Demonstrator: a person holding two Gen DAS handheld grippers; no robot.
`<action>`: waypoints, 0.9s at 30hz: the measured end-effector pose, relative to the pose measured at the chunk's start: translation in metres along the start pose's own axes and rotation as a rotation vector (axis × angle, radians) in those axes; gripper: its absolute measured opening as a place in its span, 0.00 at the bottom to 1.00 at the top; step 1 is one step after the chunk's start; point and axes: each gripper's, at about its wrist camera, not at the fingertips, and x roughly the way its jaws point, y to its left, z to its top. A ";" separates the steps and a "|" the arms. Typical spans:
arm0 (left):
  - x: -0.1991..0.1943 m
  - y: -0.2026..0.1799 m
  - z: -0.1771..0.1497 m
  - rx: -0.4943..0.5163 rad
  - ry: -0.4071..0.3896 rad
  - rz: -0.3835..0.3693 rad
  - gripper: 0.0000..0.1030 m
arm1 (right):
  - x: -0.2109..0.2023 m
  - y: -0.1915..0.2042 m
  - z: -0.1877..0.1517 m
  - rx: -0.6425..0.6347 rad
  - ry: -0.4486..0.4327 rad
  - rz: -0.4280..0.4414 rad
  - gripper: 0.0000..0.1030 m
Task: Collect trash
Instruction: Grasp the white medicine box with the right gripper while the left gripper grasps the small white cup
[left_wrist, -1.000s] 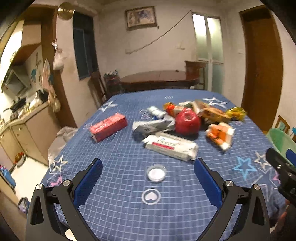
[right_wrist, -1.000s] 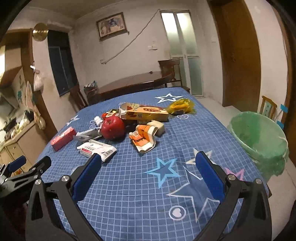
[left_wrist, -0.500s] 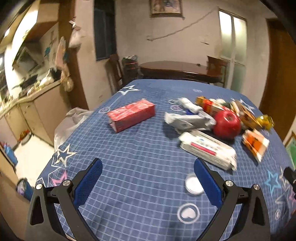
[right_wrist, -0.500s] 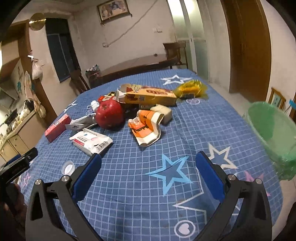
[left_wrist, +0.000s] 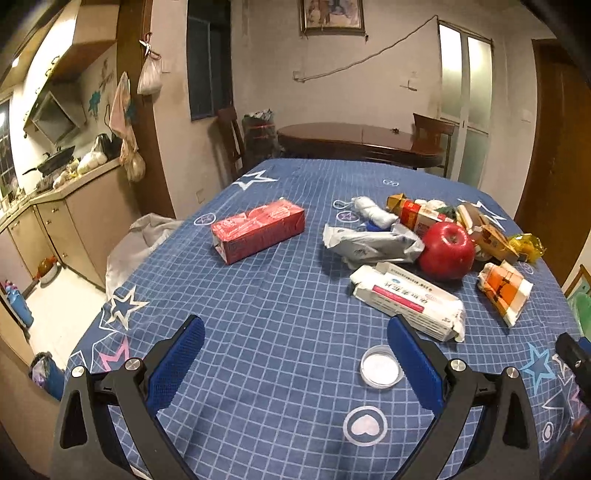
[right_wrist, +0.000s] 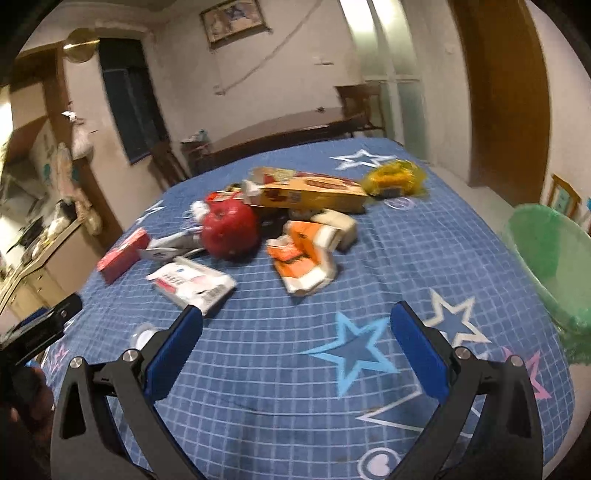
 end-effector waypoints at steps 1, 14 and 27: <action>-0.002 -0.001 0.000 0.009 0.000 0.000 0.96 | -0.001 0.004 0.000 -0.018 -0.007 0.014 0.95; 0.012 0.022 -0.016 0.041 0.055 -0.027 0.96 | 0.063 0.081 0.041 -0.522 0.239 0.312 0.84; 0.030 0.039 -0.019 0.024 0.097 -0.064 0.96 | 0.151 0.135 0.055 -0.829 0.529 0.422 0.68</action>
